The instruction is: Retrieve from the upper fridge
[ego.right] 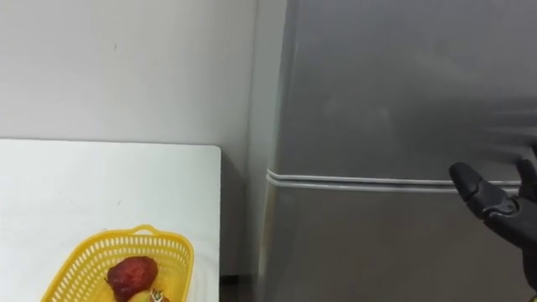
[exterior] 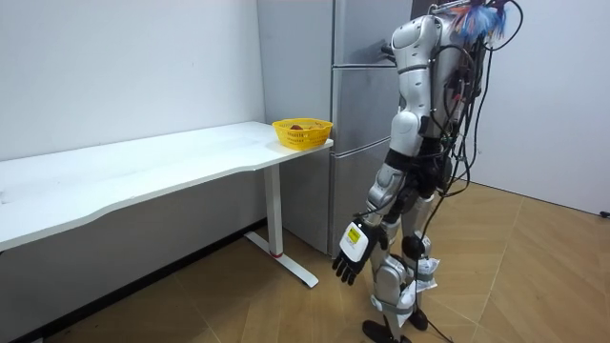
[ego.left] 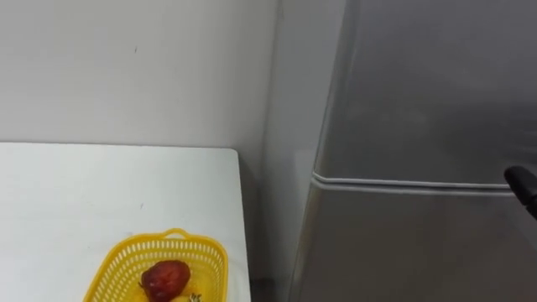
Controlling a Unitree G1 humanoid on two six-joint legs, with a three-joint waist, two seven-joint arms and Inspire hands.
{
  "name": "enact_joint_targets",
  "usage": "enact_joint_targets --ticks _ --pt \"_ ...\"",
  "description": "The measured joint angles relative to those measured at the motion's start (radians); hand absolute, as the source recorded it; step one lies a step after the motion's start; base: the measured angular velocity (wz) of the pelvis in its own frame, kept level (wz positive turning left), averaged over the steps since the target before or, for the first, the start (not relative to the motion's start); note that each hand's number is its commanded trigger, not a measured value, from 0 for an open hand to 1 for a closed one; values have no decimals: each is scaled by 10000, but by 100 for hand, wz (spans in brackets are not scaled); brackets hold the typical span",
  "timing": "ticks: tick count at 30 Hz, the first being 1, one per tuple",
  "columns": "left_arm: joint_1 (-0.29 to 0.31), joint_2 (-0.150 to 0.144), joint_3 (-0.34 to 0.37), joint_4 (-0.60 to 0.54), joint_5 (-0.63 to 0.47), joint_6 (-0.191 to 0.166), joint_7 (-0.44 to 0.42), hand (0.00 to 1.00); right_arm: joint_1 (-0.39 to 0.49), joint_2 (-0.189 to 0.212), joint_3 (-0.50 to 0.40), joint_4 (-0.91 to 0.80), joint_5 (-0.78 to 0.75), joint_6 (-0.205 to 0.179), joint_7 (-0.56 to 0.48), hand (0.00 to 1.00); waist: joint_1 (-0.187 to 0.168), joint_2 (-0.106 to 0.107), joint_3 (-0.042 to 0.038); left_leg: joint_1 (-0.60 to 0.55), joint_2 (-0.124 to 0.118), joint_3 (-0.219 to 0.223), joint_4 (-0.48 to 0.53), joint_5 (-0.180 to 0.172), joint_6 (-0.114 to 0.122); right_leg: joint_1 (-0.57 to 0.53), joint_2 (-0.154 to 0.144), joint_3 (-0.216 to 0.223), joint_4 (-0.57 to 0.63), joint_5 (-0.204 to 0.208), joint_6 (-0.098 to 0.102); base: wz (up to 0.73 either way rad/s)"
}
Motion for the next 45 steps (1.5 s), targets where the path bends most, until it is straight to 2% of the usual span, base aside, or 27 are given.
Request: enact_joint_targets --ticks 7,19,25,27,32,35,38,39,43,45 --pt "65 -32 97 -14 4 0 -3 0 1 0 -2 0 24 0 -13 0 4 -7 0 74 3 31 -22 0 -1 -54 1 22 11 -3 -4 0" --pt "-430 -30 220 -152 238 14 -16 0 1 0 5 0 -86 -63 46 0 -72 83 -17 -6 6 18 -8 0 -2 -73 2 1 -11 0 -7 0" --pt "-377 -31 223 -346 469 189 -31 0 1 -1 -4 -11 -157 -60 107 0 -239 93 -55 -15 6 24 -6 0 -2 -45 3 -8 -24 3 -3 0" --pt "-374 -31 224 -324 470 192 -32 0 1 -1 -4 -46 -157 -58 100 0 -260 150 -93 25 6 27 -9 1 -3 26 14 -1 -25 13 5 0" --pt "-402 -30 244 -333 451 191 -2 0 -4 -7 -8 -115 -224 -54 -115 0 -280 274 -121 299 12 203 -197 1 -5 118 40 171 -18 13 8 -9" --pt "-337 -23 244 -464 411 161 18 0 -1 -6 -93 -109 -339 -55 -663 0 -445 340 -62 326 9 217 -287 0 -5 130 43 190 -21 11 12 -1" --pt "-326 -8 212 -531 389 163 138 0 1 -6 -162 -105 -811 -65 -1467 0 -601 372 -38 286 6 260 -296 1 -6 93 47 233 -28 5 17 -3" --pt "-292 -2 135 -532 354 166 174 0 20 1 -176 -64 -1036 -79 -1735 0 -688 459 5 273 2 260 -285 0 -6 96 47 237 -47 5 19 0" --pt "-296 5 -65 -711 273 177 219 0 270 140 -320 480 -1483 -82 -2602 0 -845 468 -36 224 -2 249 -262 1 -5 102 60 209 -183 20 40 2" --pt "-332 7 -191 -685 277 254 223 0 440 453 -412 869 -1788 -78 -3202 0 -850 540 -45 172 -3 253 -268 1 -5 45 68 230 -181 22 42 -2"
